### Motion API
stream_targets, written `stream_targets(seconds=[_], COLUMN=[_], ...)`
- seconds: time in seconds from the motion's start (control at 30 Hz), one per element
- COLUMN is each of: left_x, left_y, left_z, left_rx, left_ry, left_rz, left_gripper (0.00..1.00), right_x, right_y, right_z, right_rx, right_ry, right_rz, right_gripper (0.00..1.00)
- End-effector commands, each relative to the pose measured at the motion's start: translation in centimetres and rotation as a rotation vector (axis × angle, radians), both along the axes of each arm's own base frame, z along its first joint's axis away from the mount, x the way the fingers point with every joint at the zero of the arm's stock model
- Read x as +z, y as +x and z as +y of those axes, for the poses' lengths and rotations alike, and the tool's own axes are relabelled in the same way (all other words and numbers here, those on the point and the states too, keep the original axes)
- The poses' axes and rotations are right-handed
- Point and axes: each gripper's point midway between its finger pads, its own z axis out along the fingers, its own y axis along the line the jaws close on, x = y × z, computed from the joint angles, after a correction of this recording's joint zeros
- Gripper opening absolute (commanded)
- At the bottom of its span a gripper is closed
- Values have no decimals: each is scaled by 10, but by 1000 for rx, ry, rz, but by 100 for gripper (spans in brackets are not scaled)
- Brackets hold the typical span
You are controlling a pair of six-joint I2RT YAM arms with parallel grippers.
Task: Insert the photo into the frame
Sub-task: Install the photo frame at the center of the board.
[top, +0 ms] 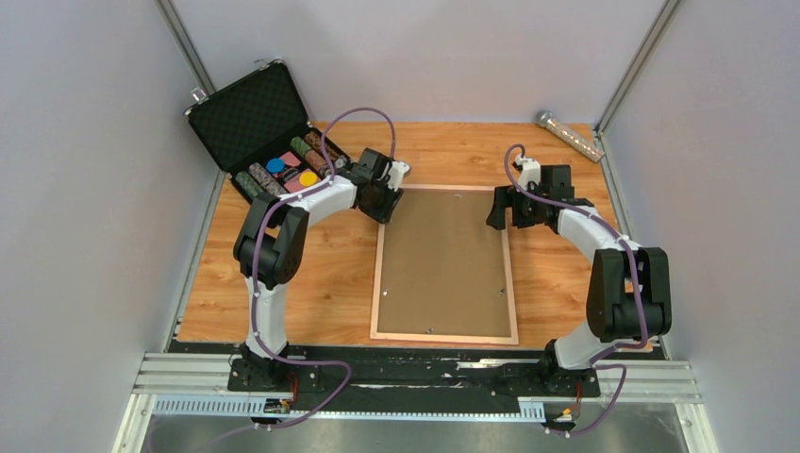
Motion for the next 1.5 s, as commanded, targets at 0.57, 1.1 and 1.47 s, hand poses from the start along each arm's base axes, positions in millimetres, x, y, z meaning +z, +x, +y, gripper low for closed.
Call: stream_targets(seconds=[0.57, 1.1, 1.47], left_x=[6, 36, 51], left_y=[8, 5, 0], left_z=[-9, -9, -4], left_rx=[-26, -8, -17], left_ry=[-25, -57, -64], left_rz=[-42, -67, -105], left_gripper=[23, 77, 80], right_x=[14, 13, 9], right_y=[10, 10, 13], right_z=[2, 1, -7], right_rx=[19, 20, -14], right_ry=[10, 5, -29], right_rz=[-48, -45, -43], right_gripper=[80, 80, 80])
